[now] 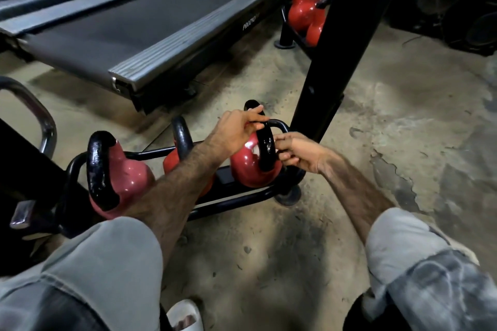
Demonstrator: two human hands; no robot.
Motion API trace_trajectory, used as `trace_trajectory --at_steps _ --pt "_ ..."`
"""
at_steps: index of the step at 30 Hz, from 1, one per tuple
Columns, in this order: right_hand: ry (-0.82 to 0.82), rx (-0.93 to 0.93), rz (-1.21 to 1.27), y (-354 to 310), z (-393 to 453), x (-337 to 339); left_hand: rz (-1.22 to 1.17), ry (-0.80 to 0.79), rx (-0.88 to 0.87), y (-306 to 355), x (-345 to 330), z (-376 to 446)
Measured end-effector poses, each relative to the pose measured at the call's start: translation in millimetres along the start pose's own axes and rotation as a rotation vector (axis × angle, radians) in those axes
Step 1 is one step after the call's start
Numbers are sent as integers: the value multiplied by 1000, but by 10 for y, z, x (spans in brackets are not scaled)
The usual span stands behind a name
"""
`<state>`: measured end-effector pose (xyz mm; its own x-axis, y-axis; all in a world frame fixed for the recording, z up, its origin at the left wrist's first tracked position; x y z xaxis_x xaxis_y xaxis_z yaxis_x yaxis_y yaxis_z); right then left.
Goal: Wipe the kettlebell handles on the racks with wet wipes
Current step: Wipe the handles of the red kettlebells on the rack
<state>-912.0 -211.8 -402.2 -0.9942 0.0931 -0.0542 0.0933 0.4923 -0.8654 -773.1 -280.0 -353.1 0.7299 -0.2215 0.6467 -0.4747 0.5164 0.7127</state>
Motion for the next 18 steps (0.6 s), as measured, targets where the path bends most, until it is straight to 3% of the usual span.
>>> trace_trajectory --at_steps 4,8,13,18 --pt "46 -12 155 204 -48 -39 -15 -9 10 21 22 -12" --pt "10 -36 126 21 27 -6 -13 5 12 54 39 -28" --pt "69 -65 301 -57 183 -21 -37 7 29 17 24 -8" --pt "-35 -160 127 -1 -44 -8 -82 -41 40 -48 -25 -9"
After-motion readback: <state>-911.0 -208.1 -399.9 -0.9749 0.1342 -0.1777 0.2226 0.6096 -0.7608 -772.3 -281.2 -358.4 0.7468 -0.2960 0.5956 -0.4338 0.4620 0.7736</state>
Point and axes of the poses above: each hand's wrist, its own z-axis towards the middle knuckle, its own x-axis out of the back of the hand, y = z × x, the point moved 5 cm from there along z, towards the middle knuckle, and after that the axes turned 9 degrees about y, right-handed, at the moved point
